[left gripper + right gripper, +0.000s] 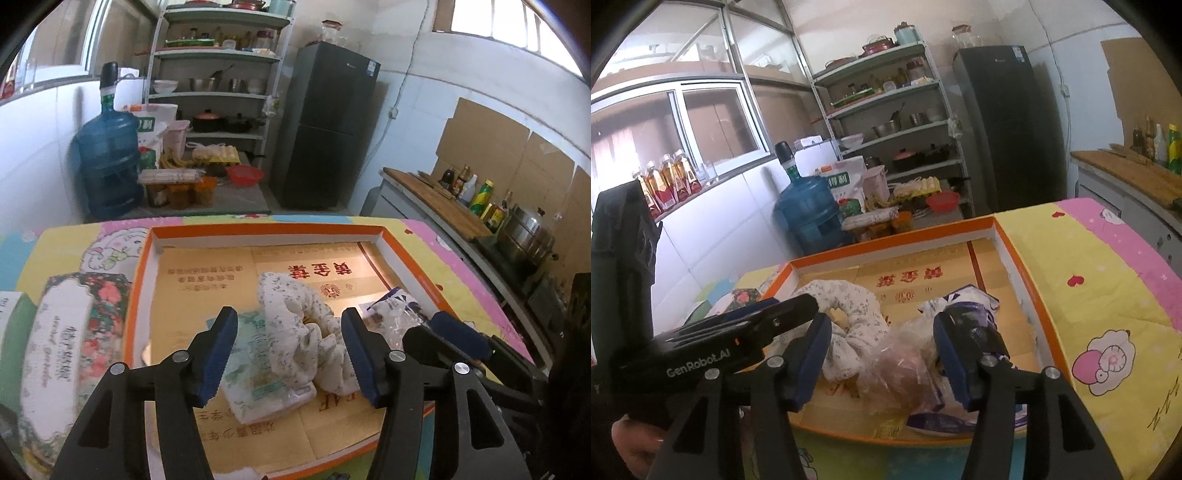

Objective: Organize soft objects
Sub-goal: 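Open both grippers to drop the scrunchie and plastic bag in the tray, then move both tools back toward the remaining items on the mat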

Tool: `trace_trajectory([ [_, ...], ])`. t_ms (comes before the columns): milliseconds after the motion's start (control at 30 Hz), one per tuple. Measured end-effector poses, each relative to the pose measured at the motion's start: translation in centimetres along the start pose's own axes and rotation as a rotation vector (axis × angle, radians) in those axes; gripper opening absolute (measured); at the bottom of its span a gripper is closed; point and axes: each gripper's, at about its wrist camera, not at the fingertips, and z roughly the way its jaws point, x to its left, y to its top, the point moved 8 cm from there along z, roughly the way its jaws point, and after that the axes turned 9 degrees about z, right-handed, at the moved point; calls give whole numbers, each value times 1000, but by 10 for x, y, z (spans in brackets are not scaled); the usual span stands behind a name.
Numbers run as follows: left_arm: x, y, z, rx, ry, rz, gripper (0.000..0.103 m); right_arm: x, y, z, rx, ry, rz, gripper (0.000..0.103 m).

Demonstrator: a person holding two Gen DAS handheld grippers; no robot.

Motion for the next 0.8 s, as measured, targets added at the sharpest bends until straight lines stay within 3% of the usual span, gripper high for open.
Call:
trace_trajectory([
  [800,38,5,-78,-113,132,30,60,38,4,-27,-63,9,-52,57],
])
